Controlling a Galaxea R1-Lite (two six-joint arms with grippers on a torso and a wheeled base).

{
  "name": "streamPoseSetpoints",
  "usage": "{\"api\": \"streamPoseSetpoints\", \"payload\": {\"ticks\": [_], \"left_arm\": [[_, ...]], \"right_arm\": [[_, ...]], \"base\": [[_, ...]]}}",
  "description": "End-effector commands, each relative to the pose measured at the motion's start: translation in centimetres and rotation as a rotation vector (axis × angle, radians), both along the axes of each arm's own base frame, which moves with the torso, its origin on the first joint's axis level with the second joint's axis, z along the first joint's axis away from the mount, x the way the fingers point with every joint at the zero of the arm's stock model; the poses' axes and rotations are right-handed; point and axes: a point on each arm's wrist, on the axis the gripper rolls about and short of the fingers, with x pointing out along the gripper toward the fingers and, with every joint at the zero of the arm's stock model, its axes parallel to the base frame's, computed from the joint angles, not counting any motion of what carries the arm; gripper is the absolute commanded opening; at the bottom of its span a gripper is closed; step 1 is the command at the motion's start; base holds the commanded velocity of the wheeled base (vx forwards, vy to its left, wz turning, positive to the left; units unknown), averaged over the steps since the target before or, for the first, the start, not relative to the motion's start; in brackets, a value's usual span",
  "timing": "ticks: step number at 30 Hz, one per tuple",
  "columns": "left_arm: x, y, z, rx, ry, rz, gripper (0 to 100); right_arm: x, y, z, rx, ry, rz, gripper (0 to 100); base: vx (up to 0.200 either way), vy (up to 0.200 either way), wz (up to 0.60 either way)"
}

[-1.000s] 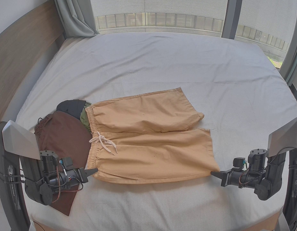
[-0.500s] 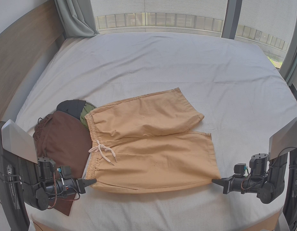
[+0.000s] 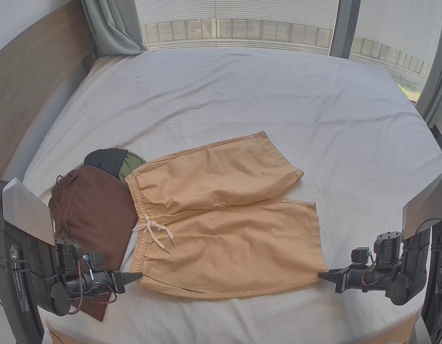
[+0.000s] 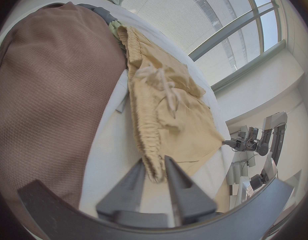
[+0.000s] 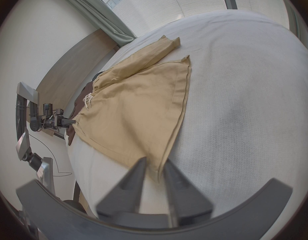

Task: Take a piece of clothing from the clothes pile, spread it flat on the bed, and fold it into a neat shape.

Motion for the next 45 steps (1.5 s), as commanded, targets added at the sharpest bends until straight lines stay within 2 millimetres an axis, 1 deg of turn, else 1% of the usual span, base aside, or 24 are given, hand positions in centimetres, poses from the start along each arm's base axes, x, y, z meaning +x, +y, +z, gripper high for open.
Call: {"api": "streamPoseSetpoints", "payload": {"ticks": [1,6,16,19,24,25,37,45], "left_arm": [[0.22,-0.07,0.01,0.003,-0.019,-0.018,100],[0.20,-0.16,0.02,-0.004,-0.019,-0.031,100],[0.24,-0.35,-0.66,-0.003,0.003,-0.039,100],[0.54,-0.28,-0.67,-0.006,-0.005,-0.034,100],[0.48,-0.20,-0.60,-0.006,-0.005,-0.031,100],[0.46,-0.28,-0.68,-0.006,-0.002,-0.034,0],[0.54,-0.28,-0.67,-0.003,-0.009,-0.037,0],[0.58,-0.28,-0.67,-0.002,-0.011,-0.038,0]], "right_arm": [[-0.03,0.14,-0.03,-0.001,-0.002,0.012,100],[0.14,0.10,0.00,0.001,-0.011,0.014,100],[0.37,0.03,0.00,0.006,-0.018,0.014,100],[0.41,0.04,-0.04,0.006,-0.018,0.014,100],[0.39,0.03,-0.15,0.005,-0.013,0.014,100],[0.37,0.11,-0.22,0.005,-0.010,0.017,100],[0.20,0.44,-0.30,0.037,0.000,0.068,100],[0.08,0.46,-0.60,0.036,0.016,0.069,100]], "base": [[0.000,0.000,0.00],[0.000,0.000,0.00],[0.000,0.000,0.00],[0.000,0.000,0.00],[0.000,0.000,0.00],[0.000,0.000,0.00],[0.000,0.000,0.00],[0.000,0.000,0.00]]}}
